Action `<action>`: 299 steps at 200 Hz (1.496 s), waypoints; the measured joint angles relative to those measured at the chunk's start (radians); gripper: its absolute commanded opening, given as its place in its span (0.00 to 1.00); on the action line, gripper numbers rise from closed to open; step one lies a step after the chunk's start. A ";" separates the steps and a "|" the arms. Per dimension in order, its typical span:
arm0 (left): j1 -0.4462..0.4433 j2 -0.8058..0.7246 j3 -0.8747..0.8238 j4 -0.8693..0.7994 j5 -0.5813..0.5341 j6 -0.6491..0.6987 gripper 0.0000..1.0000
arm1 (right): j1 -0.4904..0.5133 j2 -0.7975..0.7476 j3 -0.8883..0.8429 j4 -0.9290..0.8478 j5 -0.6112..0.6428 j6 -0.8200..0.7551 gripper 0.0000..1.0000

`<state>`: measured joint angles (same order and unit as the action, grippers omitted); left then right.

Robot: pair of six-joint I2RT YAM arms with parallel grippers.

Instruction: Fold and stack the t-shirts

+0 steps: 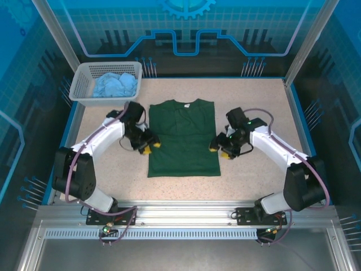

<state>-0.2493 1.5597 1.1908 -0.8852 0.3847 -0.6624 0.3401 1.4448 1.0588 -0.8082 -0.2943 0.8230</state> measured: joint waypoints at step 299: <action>0.073 -0.135 -0.328 0.158 0.022 0.093 0.65 | -0.096 0.061 -0.196 0.192 -0.135 -0.249 0.60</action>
<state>-0.1764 1.4242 0.8627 -0.7273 0.4065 -0.5697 0.2443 1.5063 0.8631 -0.6167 -0.4290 0.5739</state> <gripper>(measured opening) 0.671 0.616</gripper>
